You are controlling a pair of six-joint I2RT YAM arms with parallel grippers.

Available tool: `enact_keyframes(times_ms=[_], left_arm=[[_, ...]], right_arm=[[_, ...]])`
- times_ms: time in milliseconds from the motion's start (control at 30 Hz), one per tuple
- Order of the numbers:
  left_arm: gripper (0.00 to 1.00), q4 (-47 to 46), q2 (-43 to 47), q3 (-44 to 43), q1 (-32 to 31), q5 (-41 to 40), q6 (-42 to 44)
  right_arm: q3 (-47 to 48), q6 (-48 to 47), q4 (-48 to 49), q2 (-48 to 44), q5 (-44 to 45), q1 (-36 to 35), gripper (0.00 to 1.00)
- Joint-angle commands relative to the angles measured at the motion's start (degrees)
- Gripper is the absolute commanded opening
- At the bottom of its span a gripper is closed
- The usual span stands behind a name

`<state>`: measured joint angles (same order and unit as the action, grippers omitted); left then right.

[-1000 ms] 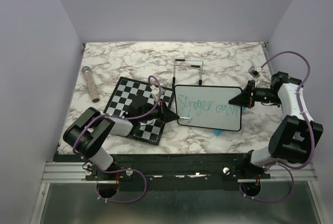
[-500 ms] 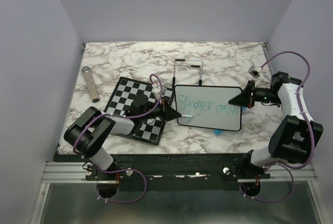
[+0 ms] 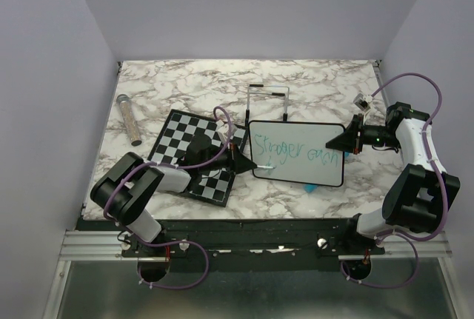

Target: Write a sentence on the whiteboard

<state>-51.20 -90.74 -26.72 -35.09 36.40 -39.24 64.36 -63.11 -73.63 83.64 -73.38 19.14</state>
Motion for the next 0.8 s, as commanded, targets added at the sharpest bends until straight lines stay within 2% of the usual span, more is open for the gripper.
enact_keyframes(times_ms=[0,433,767], left_arm=[[0.00,0.22,1.62,1.23,1.16,-2.74,1.71],[0.00,2.60,1.71,2.02,1.69,-1.16,2.95],[0.00,2.42,-0.93,-1.13,0.29,0.42,2.42]], right_arm=[[1.38,-1.84,-1.70,0.12,-1.94,0.11,0.01],[1.47,-1.93,-1.87,0.04,-2.03,0.11,0.00],[1.47,-1.93,-1.87,0.04,-2.03,0.11,0.01]])
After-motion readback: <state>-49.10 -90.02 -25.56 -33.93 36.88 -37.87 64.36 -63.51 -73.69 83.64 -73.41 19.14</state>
